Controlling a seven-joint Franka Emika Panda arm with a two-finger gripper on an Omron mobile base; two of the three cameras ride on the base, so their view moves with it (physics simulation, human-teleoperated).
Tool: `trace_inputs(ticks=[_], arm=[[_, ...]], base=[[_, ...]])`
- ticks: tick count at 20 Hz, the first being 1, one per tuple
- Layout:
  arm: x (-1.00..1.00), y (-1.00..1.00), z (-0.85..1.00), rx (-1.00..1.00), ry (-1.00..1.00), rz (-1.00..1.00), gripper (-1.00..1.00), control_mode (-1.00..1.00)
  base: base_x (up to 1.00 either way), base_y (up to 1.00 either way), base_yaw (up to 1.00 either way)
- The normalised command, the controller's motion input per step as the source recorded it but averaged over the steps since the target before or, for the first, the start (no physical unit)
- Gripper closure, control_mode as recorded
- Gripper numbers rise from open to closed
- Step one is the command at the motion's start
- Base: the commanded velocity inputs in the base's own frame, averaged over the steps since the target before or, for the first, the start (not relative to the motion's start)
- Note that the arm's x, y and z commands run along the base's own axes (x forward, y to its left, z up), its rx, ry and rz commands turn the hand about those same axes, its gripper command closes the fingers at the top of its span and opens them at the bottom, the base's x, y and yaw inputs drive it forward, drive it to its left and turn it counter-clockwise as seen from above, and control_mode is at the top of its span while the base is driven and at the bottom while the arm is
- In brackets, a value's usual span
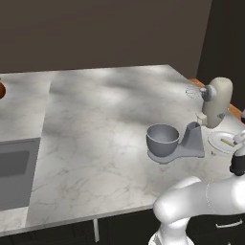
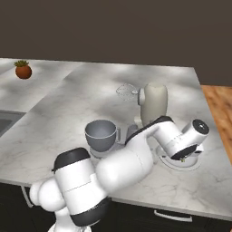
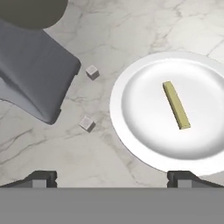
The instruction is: Add butter and sugar cubes to the stand mixer bowl and then turn on the stand mixer to begin making frosting.
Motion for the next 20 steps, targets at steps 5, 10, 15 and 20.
trace_inputs(ticks=[5, 10, 15, 20], arm=[[0.20, -0.16, -0.15, 0.00, 0.00, 0.00, -1.00, -1.00], [0.26, -0.04, -0.22, 0.00, 0.05, 0.00, -1.00, -1.00], [0.31, 0.00, -0.25, -0.01, 0.07, 0.00, -1.00, -1.00], [0.20, -0.10, -0.03, -0.01, 0.01, 0.00, -1.00, -1.00]], base=[[0.00, 0.00, 0.00], [0.00, 0.00, 0.00], [0.00, 0.00, 0.00], [0.00, 0.00, 0.00]])
